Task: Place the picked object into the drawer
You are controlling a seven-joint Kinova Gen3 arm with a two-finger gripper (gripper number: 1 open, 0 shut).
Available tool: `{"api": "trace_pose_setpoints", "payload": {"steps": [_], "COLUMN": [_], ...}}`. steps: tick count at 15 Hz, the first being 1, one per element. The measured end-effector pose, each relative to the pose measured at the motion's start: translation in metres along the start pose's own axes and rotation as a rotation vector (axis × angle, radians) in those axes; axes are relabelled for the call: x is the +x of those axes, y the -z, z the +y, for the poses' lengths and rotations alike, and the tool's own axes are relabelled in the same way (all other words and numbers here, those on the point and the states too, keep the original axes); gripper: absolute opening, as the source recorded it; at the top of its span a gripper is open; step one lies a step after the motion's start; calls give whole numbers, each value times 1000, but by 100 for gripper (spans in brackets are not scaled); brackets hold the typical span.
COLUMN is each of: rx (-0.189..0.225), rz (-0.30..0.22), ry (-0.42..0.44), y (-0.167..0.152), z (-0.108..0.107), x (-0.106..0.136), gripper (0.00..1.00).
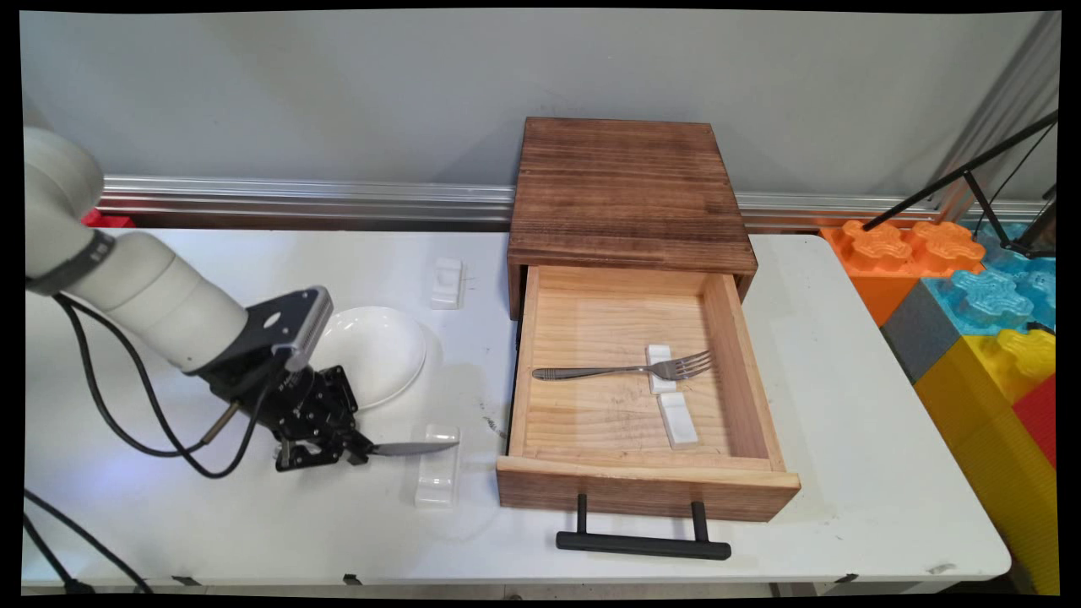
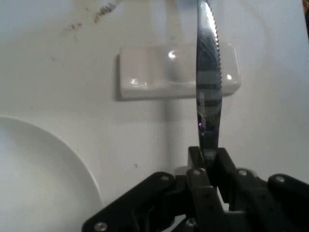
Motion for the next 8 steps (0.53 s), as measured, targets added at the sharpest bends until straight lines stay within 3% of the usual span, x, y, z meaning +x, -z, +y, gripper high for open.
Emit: {"api": "trace_pose_setpoints", "payload": {"steps": [8], "rx": [26], "rz": [16], "ry": [32], "y": [38], "z": [-18], "x": [38], "gripper": [0]}}
